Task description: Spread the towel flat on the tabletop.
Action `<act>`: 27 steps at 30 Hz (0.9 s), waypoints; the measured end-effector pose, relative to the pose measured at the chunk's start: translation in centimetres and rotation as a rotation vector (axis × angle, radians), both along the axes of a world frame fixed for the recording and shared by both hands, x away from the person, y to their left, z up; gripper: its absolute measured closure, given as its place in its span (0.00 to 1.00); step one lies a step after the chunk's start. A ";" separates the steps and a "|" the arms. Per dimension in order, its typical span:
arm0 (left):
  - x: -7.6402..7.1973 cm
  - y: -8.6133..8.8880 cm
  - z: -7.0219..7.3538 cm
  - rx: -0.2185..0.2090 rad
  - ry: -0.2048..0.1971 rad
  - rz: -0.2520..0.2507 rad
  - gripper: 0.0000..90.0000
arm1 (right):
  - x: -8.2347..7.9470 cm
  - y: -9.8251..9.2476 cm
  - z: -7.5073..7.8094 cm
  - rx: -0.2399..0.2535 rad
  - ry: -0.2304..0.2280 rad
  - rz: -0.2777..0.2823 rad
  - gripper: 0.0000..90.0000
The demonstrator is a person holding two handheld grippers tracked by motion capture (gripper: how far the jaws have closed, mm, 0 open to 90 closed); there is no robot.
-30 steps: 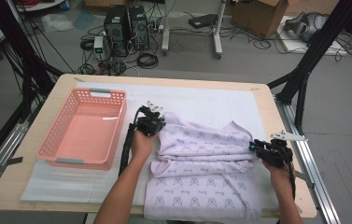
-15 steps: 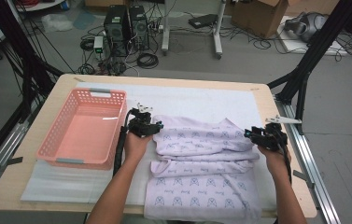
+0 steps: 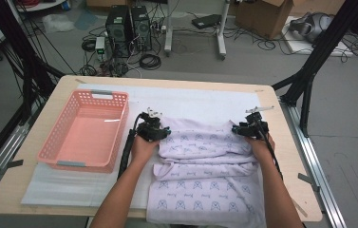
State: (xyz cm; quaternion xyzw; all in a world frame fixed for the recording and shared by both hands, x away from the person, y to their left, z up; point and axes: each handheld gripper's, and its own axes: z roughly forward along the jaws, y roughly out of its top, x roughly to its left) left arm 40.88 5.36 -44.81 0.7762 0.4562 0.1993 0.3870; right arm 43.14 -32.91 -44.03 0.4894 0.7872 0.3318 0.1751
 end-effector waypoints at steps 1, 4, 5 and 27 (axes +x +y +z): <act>0.0 -0.1 0.0 0.006 -0.006 -0.001 0.67 | 0.0 0.2 0.0 -0.012 -0.009 0.005 0.66; 0.0 -0.1 0.0 -0.004 0.003 -0.027 0.88 | 0.0 0.8 -0.1 -0.026 -0.025 0.045 0.81; 0.1 0.0 0.1 -0.015 0.015 -0.025 0.93 | 0.1 0.9 -0.1 -0.020 -0.020 0.063 0.93; 4.1 1.2 2.9 -0.194 -0.075 0.119 0.57 | 2.6 -0.2 4.1 -0.054 -0.367 -0.212 0.73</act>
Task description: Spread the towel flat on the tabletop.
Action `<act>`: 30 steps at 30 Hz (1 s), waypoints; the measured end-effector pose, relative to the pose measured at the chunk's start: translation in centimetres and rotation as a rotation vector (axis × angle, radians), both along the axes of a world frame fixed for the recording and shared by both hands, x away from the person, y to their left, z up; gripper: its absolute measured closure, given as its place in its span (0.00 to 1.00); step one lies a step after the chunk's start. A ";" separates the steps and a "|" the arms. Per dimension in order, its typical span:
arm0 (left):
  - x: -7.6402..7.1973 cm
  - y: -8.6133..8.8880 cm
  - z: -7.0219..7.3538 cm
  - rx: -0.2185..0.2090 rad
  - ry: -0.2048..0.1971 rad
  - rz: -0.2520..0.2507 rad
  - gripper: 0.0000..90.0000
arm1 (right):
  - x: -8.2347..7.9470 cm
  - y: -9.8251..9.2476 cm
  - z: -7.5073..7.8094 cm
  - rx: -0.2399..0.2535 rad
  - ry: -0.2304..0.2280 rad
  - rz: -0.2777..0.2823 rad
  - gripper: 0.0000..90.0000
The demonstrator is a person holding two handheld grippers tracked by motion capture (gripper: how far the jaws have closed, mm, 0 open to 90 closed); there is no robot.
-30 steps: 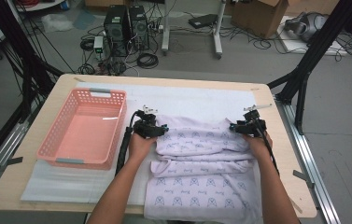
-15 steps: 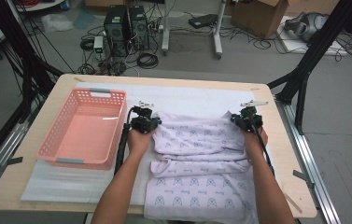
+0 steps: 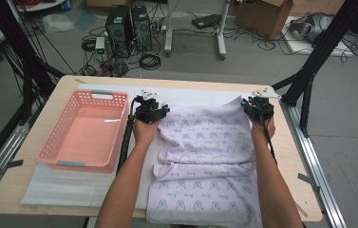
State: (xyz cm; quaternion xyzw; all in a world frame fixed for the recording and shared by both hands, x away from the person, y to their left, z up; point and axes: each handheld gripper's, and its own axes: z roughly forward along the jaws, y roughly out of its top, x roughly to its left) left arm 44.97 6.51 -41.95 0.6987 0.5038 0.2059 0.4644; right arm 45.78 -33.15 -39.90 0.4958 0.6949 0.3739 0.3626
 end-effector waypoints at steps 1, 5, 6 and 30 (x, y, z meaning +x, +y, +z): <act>0.0 0.1 -0.1 0.013 0.025 -0.017 0.52 | -0.1 -0.2 0.1 0.037 0.012 0.000 0.73; -0.6 0.3 0.0 0.026 0.043 -0.064 0.46 | -1.2 -0.9 0.4 0.053 0.031 0.018 0.75; -0.8 0.3 0.1 0.022 0.045 -0.074 0.46 | -1.5 -1.1 0.6 0.059 0.039 0.027 0.74; -7.9 0.0 -1.4 0.041 0.107 -0.255 0.44 | -12.3 -5.5 -0.8 0.151 0.243 0.202 0.57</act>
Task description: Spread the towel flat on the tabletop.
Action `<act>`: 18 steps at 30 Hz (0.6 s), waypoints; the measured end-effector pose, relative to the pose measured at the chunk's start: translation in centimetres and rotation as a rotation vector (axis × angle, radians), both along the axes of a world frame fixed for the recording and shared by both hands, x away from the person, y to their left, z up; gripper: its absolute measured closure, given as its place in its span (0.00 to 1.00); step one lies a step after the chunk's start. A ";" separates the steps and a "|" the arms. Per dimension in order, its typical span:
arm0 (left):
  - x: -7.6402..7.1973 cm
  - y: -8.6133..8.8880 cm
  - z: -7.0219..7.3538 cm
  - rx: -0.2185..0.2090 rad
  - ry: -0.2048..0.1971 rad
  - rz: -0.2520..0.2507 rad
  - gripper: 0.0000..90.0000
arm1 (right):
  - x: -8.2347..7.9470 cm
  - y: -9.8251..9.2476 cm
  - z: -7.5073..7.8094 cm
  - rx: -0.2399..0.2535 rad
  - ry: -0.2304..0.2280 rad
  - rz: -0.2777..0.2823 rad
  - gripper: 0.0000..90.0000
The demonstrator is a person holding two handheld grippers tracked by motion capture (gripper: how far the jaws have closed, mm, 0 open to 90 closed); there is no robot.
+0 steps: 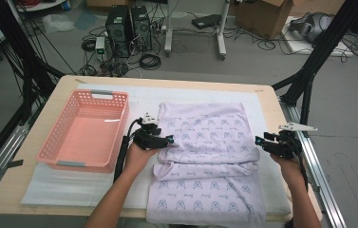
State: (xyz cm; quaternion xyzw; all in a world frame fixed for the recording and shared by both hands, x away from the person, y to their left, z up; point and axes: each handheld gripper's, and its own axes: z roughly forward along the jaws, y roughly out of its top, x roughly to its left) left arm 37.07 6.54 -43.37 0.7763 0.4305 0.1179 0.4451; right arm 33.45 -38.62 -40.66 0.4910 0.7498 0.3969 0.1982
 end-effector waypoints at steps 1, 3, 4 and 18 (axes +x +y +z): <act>-0.1 -0.1 -0.3 0.007 0.007 -0.005 0.44 | -0.1 0.2 -0.5 -0.009 0.018 0.010 0.57; -0.2 -0.3 -0.8 0.040 0.029 -0.016 0.44 | 0.0 0.7 -1.3 -0.026 0.046 0.034 0.54; -0.2 -0.5 -1.1 0.056 0.045 -0.013 0.44 | 0.1 1.0 -1.7 -0.047 0.056 0.050 0.54; 2.3 0.3 -0.2 -0.002 -0.013 0.155 0.92 | 2.3 3.6 -3.4 -0.173 0.015 0.084 0.97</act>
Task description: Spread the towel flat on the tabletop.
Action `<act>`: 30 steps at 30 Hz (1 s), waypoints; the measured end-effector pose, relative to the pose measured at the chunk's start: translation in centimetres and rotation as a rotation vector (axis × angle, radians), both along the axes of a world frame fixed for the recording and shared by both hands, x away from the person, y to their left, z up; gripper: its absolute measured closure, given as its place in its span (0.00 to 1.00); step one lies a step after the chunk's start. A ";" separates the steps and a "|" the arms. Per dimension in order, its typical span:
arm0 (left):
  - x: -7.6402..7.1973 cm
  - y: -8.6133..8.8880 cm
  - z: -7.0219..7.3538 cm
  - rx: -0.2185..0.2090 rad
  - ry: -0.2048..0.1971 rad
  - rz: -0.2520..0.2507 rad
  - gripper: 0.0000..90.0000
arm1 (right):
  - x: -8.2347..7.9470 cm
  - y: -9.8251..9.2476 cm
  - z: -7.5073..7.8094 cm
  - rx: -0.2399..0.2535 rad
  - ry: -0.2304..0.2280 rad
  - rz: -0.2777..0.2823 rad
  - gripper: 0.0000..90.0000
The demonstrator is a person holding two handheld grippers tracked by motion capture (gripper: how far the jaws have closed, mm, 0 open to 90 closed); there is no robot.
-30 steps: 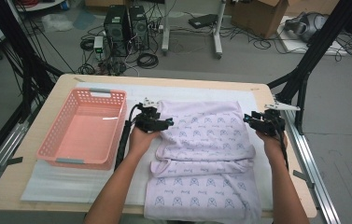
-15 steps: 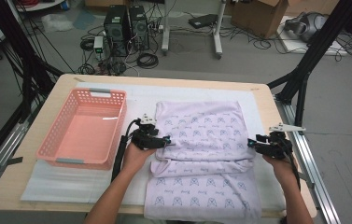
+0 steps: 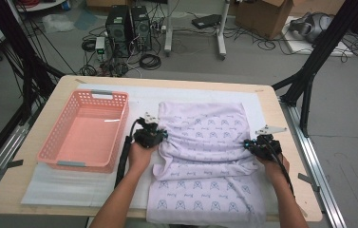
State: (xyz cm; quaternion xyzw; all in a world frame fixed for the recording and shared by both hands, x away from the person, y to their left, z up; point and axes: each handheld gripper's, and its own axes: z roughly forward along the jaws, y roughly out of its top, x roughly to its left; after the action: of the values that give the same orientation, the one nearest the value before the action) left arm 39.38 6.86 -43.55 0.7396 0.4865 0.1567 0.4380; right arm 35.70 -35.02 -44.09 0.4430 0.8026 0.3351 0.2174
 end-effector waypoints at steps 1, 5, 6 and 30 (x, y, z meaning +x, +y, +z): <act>0.6 0.3 0.2 -0.017 -0.007 0.024 0.92 | 0.5 -0.2 0.0 0.017 -0.013 -0.013 0.97; 2.5 0.6 0.7 -0.045 -0.058 0.096 0.92 | 2.5 0.1 0.6 0.065 -0.088 -0.066 0.97; 3.0 0.7 0.7 -0.048 -0.065 0.110 0.92 | 3.0 0.4 0.8 0.064 -0.100 -0.077 0.97; -0.2 0.9 0.9 -0.095 -0.072 -0.096 0.51 | 2.1 0.8 5.5 0.162 -0.138 -0.059 0.71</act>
State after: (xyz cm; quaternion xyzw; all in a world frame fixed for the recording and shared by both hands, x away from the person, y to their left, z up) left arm 39.14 7.72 -42.60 0.7344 0.4411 0.1388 0.4968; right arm 37.81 -34.22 -38.58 0.4585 0.7426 0.4218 0.2455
